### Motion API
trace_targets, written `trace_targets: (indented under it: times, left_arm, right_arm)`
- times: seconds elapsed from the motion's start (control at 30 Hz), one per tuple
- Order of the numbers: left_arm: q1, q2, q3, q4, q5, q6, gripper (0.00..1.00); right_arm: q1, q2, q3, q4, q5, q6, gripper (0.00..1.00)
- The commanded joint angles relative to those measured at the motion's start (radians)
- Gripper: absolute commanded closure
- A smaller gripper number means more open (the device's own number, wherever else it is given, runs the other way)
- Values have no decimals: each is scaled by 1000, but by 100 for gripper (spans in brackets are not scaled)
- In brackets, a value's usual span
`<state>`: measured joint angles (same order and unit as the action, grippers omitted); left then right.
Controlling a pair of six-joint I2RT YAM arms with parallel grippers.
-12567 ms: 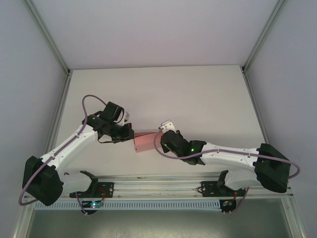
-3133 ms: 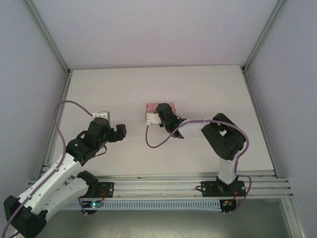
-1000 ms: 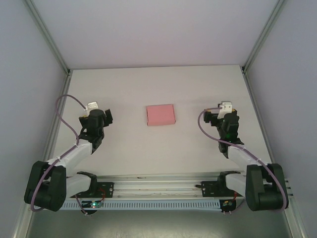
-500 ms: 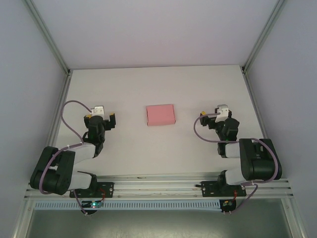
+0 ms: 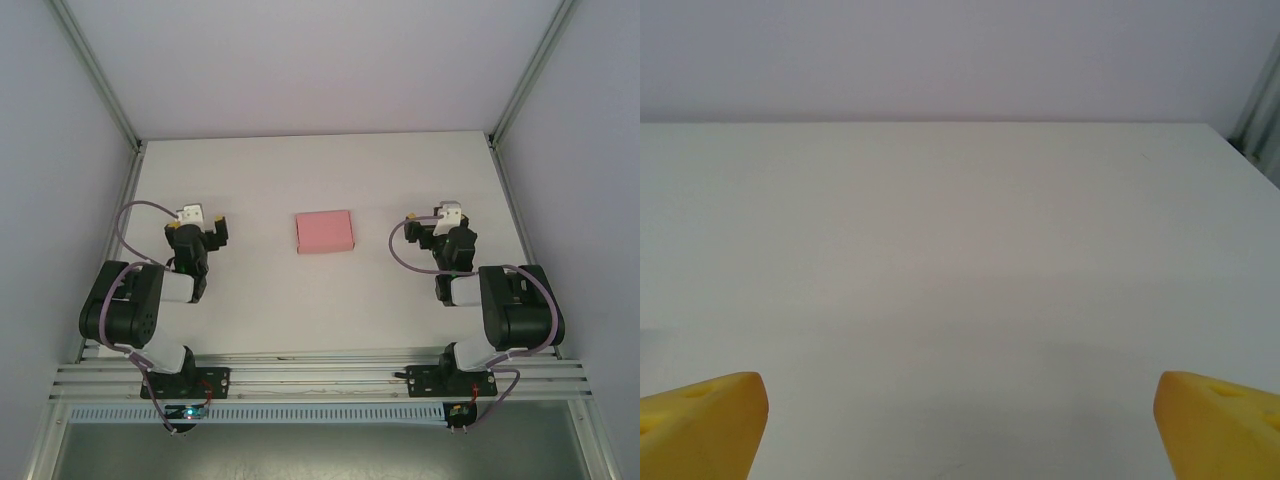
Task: Assemble paper box
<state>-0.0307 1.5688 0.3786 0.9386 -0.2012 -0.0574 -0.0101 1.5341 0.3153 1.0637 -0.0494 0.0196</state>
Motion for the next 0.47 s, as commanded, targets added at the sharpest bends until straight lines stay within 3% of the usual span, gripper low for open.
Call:
trace_targets:
  times: [0.0,0.43]
  left_arm:
    - [11,-10,-1,-32,10,-11,0]
    - [11,-12,1,-35,10,-11,0]
  right_arm:
    - [6,-16,9,-23,49,-4,2]
    - [9,-16,12,-26,54,-6,2]
